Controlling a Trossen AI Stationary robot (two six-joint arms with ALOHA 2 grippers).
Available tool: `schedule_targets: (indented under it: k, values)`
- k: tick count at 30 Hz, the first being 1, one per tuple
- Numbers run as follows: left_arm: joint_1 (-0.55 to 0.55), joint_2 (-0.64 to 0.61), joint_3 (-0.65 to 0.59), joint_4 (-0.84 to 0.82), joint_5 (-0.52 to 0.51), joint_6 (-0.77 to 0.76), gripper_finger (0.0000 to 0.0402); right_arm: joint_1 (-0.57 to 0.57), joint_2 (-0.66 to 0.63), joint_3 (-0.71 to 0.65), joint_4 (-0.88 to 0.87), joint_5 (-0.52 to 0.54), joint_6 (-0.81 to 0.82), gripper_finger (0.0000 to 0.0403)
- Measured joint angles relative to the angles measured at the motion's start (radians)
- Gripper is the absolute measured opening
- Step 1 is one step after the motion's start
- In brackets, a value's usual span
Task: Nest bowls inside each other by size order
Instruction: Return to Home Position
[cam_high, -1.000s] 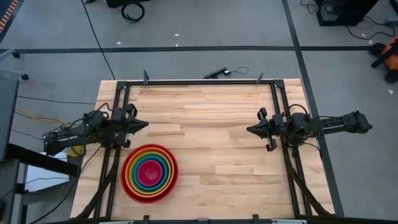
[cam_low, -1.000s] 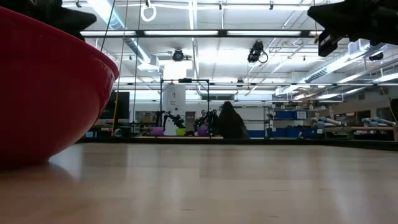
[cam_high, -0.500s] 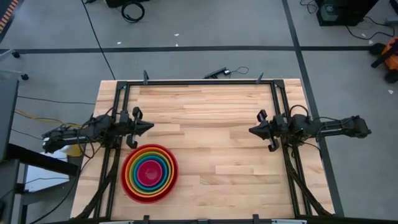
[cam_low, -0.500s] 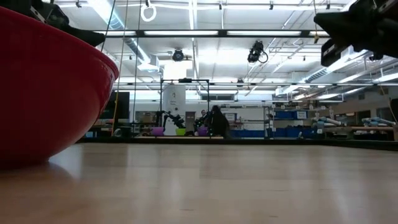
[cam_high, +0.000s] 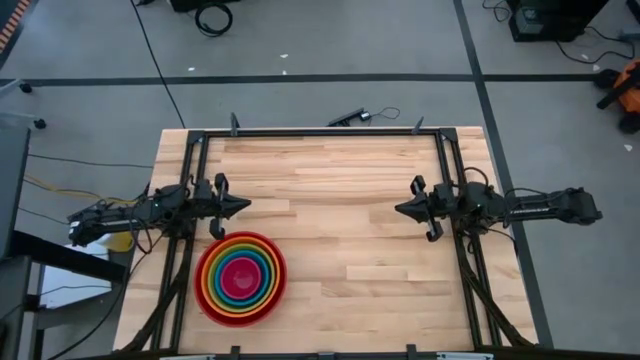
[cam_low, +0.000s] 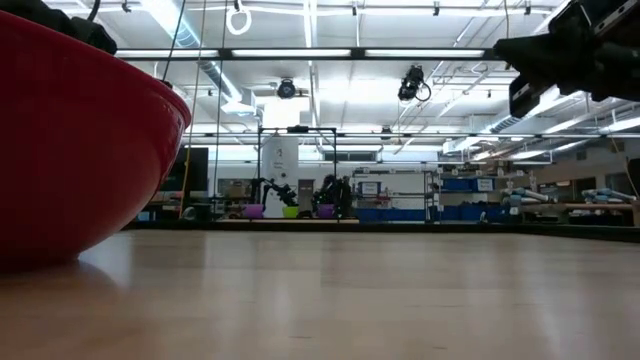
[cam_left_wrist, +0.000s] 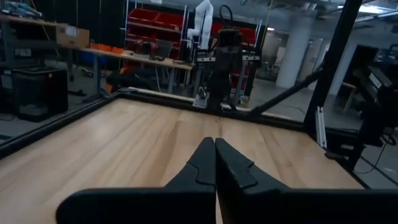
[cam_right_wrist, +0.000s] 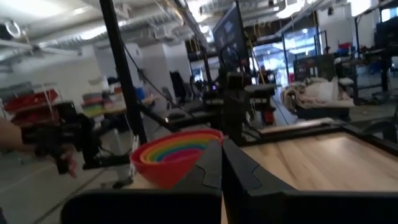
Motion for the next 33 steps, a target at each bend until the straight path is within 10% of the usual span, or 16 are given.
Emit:
schedule_targets:
  k: [21, 33]
  values:
    - [-0.001, -0.001, 0.000, 0.061, 0.047, -0.014, 0.0000, -0.036, 0.022, 0.035, 0.046, -0.111, 0.056, 0.0002]
    - [-0.003, -0.018, 0.043, 0.019, 0.053, 0.026, 0.0000, -0.040, -0.240, 0.115, -0.347, -0.161, -0.002, 0.0002]
